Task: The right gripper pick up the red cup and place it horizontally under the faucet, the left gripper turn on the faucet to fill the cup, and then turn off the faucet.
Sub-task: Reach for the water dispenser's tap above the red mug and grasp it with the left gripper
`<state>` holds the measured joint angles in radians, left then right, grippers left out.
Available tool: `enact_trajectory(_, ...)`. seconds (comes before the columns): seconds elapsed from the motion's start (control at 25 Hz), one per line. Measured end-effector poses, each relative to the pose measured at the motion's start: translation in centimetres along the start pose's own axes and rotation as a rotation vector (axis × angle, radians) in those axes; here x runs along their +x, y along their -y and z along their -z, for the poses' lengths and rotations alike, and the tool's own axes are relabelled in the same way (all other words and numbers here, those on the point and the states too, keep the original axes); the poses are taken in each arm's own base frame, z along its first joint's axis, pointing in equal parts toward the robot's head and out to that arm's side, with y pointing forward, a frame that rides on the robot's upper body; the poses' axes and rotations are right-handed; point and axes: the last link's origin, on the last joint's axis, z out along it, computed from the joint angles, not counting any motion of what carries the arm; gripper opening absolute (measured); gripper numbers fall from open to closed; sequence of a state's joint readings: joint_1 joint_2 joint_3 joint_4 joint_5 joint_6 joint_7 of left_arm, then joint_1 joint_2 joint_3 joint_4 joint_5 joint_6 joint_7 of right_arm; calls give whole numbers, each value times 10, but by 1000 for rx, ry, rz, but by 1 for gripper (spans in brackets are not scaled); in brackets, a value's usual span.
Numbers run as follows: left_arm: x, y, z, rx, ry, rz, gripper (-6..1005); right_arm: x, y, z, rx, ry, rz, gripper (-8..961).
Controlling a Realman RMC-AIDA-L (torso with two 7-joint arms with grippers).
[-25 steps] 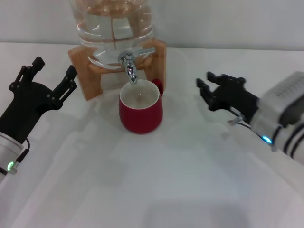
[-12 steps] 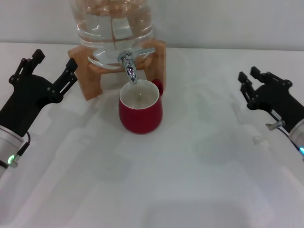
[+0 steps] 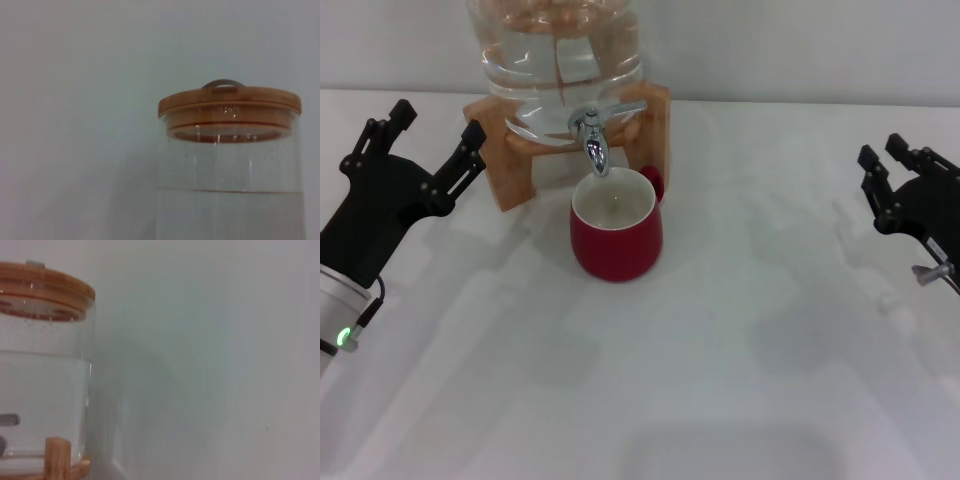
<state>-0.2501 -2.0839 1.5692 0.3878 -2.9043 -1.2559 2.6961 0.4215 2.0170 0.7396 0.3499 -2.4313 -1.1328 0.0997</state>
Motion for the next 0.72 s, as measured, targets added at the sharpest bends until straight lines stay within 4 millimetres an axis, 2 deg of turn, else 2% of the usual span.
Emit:
enact_trajectory(0.32,1,-3,0,-11,-13,3,874,0,3,11,25,20,-6,355)
enact_trajectory(0.72,2,-4,1,-16,-25,5,875,8,-6,5,-18,-41,-11,367)
